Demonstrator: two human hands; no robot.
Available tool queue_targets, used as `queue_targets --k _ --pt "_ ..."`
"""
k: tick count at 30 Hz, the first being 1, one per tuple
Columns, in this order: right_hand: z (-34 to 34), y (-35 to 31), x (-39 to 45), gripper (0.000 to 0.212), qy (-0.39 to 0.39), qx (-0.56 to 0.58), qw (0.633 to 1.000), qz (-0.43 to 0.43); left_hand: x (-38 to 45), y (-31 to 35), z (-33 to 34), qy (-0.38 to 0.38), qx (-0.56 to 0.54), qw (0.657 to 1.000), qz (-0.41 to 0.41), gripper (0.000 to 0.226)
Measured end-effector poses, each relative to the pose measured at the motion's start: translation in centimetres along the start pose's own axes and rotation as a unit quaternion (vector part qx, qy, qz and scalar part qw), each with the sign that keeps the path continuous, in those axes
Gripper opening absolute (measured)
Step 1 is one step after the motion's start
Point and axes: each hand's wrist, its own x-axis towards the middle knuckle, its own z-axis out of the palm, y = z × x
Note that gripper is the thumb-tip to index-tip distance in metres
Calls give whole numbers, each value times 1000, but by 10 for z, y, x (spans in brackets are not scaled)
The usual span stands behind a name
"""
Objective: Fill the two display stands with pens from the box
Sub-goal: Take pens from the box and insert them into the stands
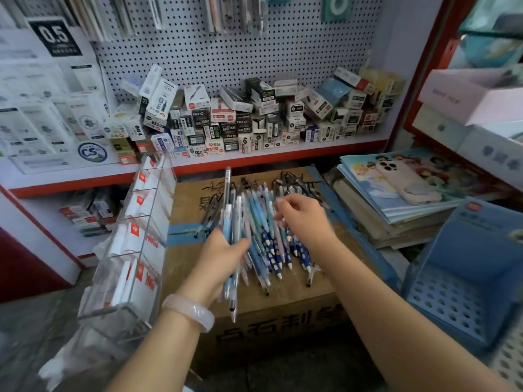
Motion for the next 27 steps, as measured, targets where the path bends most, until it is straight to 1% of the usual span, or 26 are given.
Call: queue_targets --k 1,4,6,8,11,15,17,19,22,25,26,27 --pt "-4 -3 -1 25 5 34 999 8 -3 8 11 -30 19 999 13 26" --pt "-24 -7 -4 36 31 134 989 47 -9 25 43 -108 82 990 42 52" --pt "-40 0 -9 36 59 167 982 68 -16 36 63 -157 127 977 67 60" --pt "-56 11 -19 31 102 174 977 74 -24 44 83 -192 160 962 110 55" --pt "-81 32 -40 22 159 193 964 89 -41 50 110 -223 200 943 143 51" --pt "-115 48 -71 29 217 239 938 124 -67 51 141 -240 229 927 173 52" --pt "-130 48 -85 30 243 231 935 114 -78 50 154 -247 213 928 181 53" --pt "-147 44 -98 34 266 197 938 105 -89 51 167 -247 204 929 184 54" --pt "-181 38 -118 39 311 166 932 83 -109 54 187 -268 174 927 197 51" --pt "-225 29 -146 25 366 201 907 46 -131 58 209 -296 163 917 213 49" --pt "-240 26 -159 23 383 196 902 30 -139 61 216 -304 168 912 219 49" --pt "-255 23 -173 23 397 166 903 20 -147 65 223 -311 175 906 228 47"
